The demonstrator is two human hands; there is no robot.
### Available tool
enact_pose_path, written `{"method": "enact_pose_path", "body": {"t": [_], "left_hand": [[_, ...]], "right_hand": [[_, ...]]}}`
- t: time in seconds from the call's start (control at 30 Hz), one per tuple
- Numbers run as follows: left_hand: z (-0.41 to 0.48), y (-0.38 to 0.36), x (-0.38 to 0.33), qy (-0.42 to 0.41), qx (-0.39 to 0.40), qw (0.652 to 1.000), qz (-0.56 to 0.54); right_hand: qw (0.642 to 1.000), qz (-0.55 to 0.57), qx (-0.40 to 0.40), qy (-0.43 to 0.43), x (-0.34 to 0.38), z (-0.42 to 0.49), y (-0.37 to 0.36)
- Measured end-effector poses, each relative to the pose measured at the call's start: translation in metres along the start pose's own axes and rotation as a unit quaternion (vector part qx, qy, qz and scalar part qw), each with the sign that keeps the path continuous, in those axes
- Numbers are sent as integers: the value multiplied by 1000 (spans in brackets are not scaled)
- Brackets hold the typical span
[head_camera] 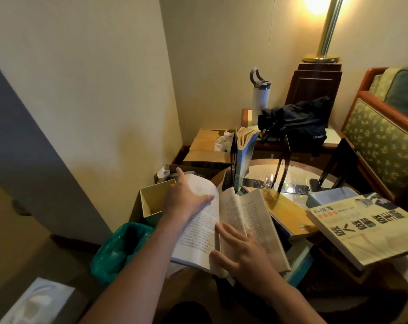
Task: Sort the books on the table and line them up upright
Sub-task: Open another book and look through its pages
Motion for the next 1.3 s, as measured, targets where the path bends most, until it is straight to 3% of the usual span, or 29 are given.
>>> {"method": "enact_pose_path", "body": {"t": [0.23, 0.37, 0.47, 0.77, 1.1, 1.3], "left_hand": [[14, 4, 0, -10, -23, 1000, 14], [-3, 7, 14, -58, 35, 997, 44], [-24, 8, 27, -86, 31, 994, 51], [-82, -4, 71, -26, -9, 996, -82], [-109, -10, 77, -93, 19, 960, -264], [-110, -9, 71, -86, 30, 949, -301]], "right_hand": [[999, -41, -12, 8, -2, 1, -4], [998, -61, -18, 16, 4, -1, -4], [998, -64, -12, 15, 8, -3, -3], [998, -59, -12, 15, 14, -8, -1], [998, 52, -20, 33, 5, -14, 10], [997, 28, -49, 42, -3, -33, 15]]}}
Point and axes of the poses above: each hand's wrist, its own z-axis towards the middle knuckle, its own y-axis out of the back of the hand, x = y × z, the point moved 4 cm from there along z, towards the middle knuckle, and after that the axes turned 7 degrees about z, right-handed, at the moved point
